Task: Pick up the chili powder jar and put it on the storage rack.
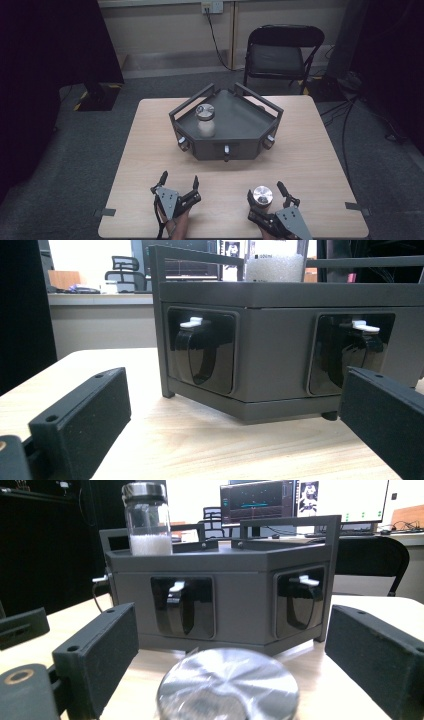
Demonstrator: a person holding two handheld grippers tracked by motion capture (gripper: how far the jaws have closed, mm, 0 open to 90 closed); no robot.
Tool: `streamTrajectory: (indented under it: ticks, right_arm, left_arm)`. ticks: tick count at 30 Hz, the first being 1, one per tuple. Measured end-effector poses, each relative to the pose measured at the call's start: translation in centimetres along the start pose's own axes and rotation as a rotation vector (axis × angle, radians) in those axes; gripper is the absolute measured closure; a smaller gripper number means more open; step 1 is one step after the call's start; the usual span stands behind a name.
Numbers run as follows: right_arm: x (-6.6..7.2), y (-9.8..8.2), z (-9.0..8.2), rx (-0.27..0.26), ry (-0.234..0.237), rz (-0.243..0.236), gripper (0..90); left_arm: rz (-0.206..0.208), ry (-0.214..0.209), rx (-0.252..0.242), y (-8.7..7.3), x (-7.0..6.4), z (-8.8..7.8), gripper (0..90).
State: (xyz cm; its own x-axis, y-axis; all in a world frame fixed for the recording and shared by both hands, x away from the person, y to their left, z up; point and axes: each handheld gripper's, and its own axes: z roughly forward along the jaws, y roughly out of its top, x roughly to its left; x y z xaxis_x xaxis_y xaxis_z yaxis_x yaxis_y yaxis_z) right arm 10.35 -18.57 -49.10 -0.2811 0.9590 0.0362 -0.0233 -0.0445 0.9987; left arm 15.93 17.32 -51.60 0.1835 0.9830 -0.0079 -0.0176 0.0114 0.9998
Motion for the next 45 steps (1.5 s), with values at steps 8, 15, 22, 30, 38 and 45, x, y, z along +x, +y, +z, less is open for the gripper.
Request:
streamTrajectory:
  ticks: [8, 15, 22, 30, 38, 45]
  right_arm:
    - [1.7, -1.0, 0.2, 0.021, -0.026, -0.045, 15.6]
    - [1.9, -1.6, -0.2, 0.011, -0.052, -0.039, 23.1]
    - [2.0, -1.9, -0.3, 0.030, -0.062, -0.047, 26.5]
    - [1.9, -1.6, -0.1, 0.053, -0.067, -0.045, 34.4]
    - [1.6, -1.1, -0.2, 0.068, -0.053, -0.045, 34.9]
    - [1.4, -0.9, -0.2, 0.074, -0.031, -0.048, 34.9]
  left_arm:
    - [0.000, 0.000, -0.001, 0.0, 0.0, 0.0, 0.3]
    - [0.000, 0.000, 0.000, 0.0, 0.0, 0.0, 0.4]
    - [0.000, 0.000, 0.000, 0.0, 0.0, 0.0, 0.4]
    - [0.000, 0.000, 0.000, 0.0, 0.0, 0.0, 0.6]
    - [0.000, 0.000, 0.000, 0.0, 0.0, 0.0, 0.6]
    - [0.000, 0.000, 0.000, 0.0, 0.0, 0.0, 0.6]
